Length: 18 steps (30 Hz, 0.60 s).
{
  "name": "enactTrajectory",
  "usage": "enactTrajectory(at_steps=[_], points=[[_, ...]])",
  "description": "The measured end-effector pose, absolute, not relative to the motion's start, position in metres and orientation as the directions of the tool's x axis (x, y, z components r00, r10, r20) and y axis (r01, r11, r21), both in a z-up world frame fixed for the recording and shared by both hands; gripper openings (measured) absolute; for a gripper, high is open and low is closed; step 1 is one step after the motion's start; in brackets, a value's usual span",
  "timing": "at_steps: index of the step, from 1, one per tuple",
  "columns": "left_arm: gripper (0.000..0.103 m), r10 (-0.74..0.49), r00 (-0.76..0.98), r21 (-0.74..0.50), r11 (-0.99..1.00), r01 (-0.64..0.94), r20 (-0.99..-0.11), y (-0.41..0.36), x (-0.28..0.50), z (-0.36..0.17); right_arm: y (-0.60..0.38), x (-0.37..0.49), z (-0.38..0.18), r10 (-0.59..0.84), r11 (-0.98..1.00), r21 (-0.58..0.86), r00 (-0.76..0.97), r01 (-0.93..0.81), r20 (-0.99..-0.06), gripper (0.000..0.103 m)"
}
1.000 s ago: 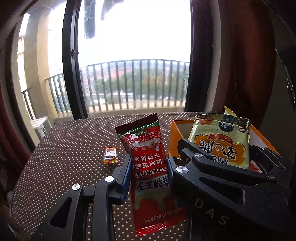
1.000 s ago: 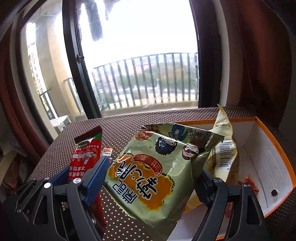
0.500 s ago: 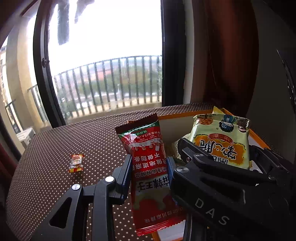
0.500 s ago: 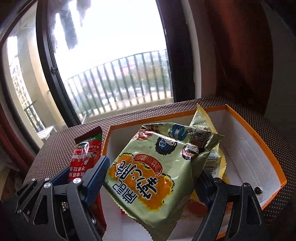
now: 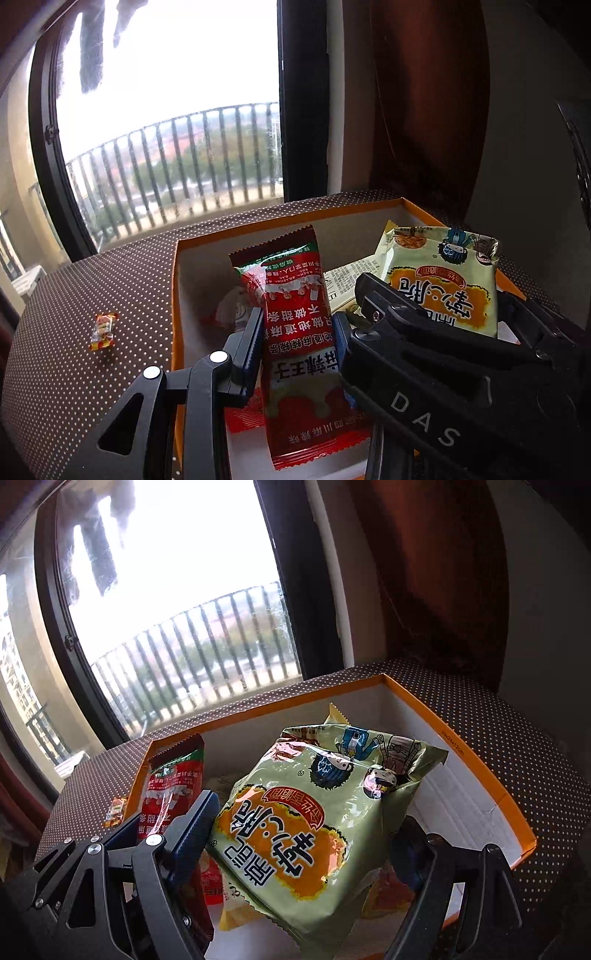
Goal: Organize snacks
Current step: 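Open both tools to drop the red stick and green-yellow packets into the shoebox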
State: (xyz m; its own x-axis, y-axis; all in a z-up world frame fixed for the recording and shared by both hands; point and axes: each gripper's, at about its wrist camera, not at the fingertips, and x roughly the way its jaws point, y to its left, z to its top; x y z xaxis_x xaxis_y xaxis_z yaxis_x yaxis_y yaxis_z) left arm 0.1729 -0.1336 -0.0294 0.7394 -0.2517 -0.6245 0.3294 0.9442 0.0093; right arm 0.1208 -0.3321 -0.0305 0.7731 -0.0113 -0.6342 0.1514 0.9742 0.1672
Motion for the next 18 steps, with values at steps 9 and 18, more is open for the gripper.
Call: enactTrajectory(at_steps=[9,18], points=[[0.039,-0.283,0.712,-0.007,0.931,0.365,-0.643,-0.151,0.176,-0.040,-0.318,0.131,-0.037,-0.071,0.968,0.141,0.765,0.208,-0.639,0.085],[0.074,-0.225,0.729,0.020,0.950,0.311,-0.647,-0.143,0.179,-0.037,-0.300,0.139,-0.045,-0.083,0.968,0.133,0.768,0.214,-0.635,0.084]])
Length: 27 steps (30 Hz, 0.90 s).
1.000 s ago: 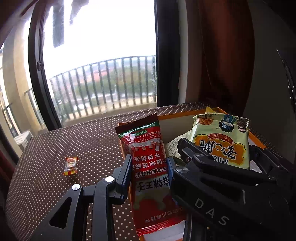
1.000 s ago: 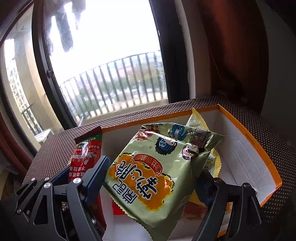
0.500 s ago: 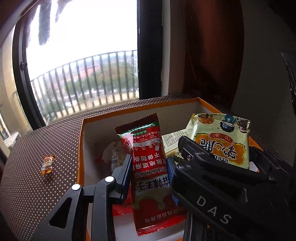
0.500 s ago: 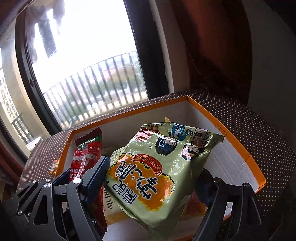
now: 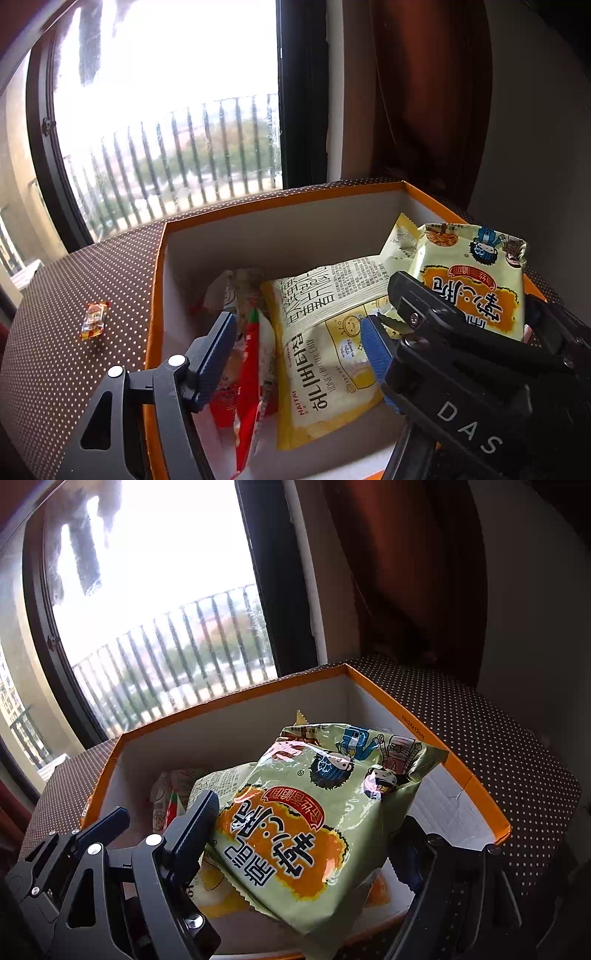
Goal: Organize snacks
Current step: 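Open both tools to drop the red stick and green-yellow packets into the shoebox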
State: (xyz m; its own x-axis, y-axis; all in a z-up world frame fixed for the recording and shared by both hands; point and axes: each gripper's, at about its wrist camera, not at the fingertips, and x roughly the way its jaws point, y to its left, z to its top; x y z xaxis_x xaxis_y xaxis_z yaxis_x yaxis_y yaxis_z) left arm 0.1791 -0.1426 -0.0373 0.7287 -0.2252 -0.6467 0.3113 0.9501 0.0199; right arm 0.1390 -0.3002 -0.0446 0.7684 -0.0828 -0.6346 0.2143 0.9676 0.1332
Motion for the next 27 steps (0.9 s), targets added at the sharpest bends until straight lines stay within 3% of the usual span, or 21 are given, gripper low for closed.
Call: enactTrajectory(at_steps=[15,19,21,27], points=[[0.084,-0.218,0.745,0.042,0.949,0.313,-0.630,-0.129,0.134,-0.027,-0.263,0.137,-0.049,-0.033,0.975,0.156,0.802,0.156,-0.597,0.085],[0.084,-0.215,0.757,0.035,0.954,0.299,-0.617,-0.120,0.126,-0.022,-0.263,0.128,-0.049,-0.024,0.971,0.181,0.818,0.156,-0.575,0.089],[0.084,-0.213,0.761,0.032,0.955,0.294,-0.613,-0.116,0.124,-0.021,-0.260,0.127,-0.049,-0.008,0.971,0.191,0.820,0.143,-0.572,0.100],[0.085,-0.204,0.768,0.033,0.959,0.280,-0.607,-0.106,0.117,-0.022,-0.258,0.113,-0.044,0.009,0.976,0.183,0.819,0.117,-0.574,0.102]])
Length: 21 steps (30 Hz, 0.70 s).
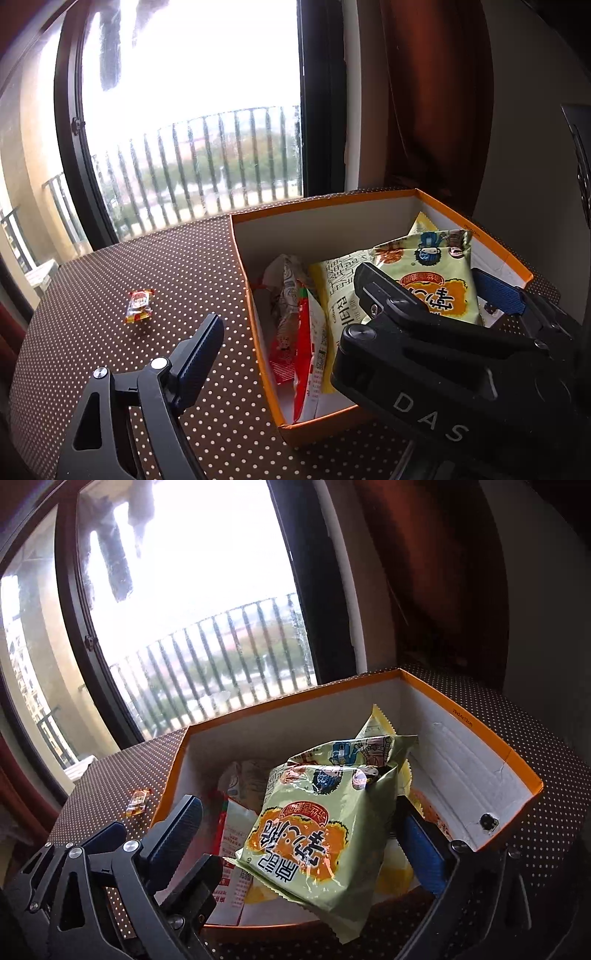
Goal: Organize snacks
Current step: 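Open both tools to drop the red stick and green-yellow packets into the shoebox, then move both tools back from the shoebox toward the small wrapped candy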
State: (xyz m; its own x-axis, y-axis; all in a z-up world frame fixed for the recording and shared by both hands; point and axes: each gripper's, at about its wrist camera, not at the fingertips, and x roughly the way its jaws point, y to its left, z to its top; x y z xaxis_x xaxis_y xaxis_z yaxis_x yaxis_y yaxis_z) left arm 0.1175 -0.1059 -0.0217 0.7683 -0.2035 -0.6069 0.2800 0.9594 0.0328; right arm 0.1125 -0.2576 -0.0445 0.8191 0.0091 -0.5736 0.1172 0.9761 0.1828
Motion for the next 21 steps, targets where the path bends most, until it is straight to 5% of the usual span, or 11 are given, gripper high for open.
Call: enactTrajectory(at_steps=[21], points=[[0.086,-0.150,0.796,0.010,0.981,0.193,-0.586,-0.038,0.111,-0.010,-0.207,0.104,-0.029,0.075,0.990,0.144,0.820,0.009,-0.567,0.102]])
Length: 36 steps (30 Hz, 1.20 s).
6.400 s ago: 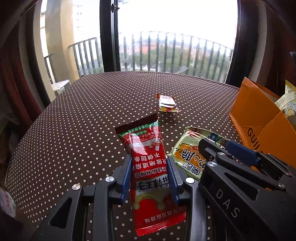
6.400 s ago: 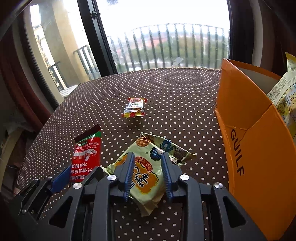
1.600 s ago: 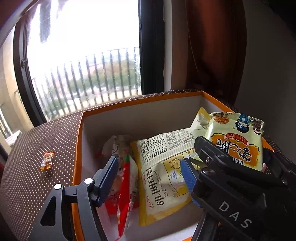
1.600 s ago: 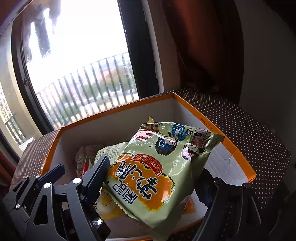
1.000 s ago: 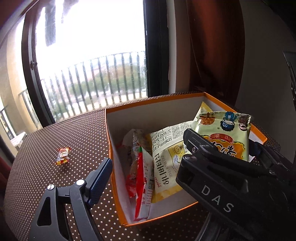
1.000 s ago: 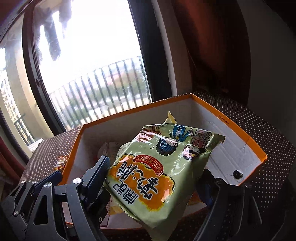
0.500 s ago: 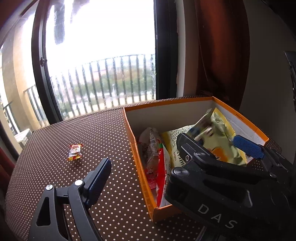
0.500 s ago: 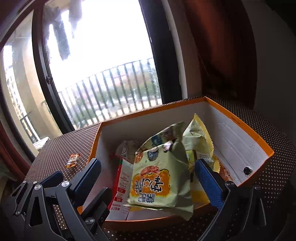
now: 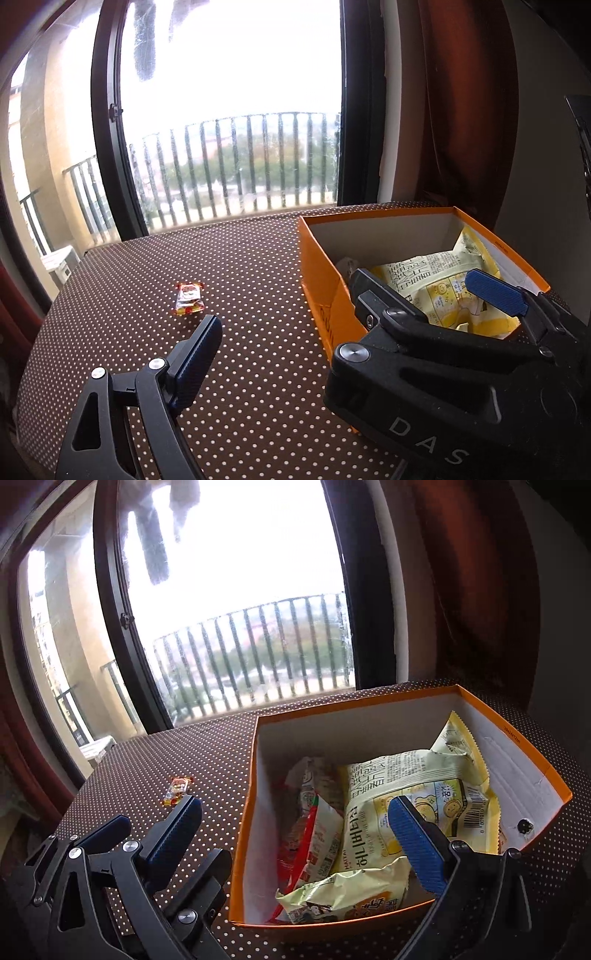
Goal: Organize snacks
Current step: 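Move both tools back from the shoebox toward the small wrapped candy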
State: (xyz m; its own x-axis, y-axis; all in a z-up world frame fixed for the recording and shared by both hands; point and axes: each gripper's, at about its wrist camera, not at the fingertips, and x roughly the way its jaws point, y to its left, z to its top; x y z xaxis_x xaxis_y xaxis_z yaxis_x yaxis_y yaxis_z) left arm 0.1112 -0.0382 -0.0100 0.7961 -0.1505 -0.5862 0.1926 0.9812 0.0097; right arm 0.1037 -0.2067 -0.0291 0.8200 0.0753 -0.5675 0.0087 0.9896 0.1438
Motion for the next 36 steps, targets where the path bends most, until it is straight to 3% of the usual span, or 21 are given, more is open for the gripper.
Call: enactTrajectory(at_steps=[16,36], points=[[0.086,-0.059,0.829,0.010,0.997,0.078,-0.556,0.025,0.112,-0.001,-0.138,0.122,-0.012,0.123,0.992,0.095,0.815,-0.084,-0.567,0.102],[0.086,0.088,0.807,0.034,0.996,-0.084,-0.583,0.092,0.179,-0.030,-0.085,0.193,-0.041,0.175,0.984,0.126,0.807,-0.125,-0.564,0.102]])
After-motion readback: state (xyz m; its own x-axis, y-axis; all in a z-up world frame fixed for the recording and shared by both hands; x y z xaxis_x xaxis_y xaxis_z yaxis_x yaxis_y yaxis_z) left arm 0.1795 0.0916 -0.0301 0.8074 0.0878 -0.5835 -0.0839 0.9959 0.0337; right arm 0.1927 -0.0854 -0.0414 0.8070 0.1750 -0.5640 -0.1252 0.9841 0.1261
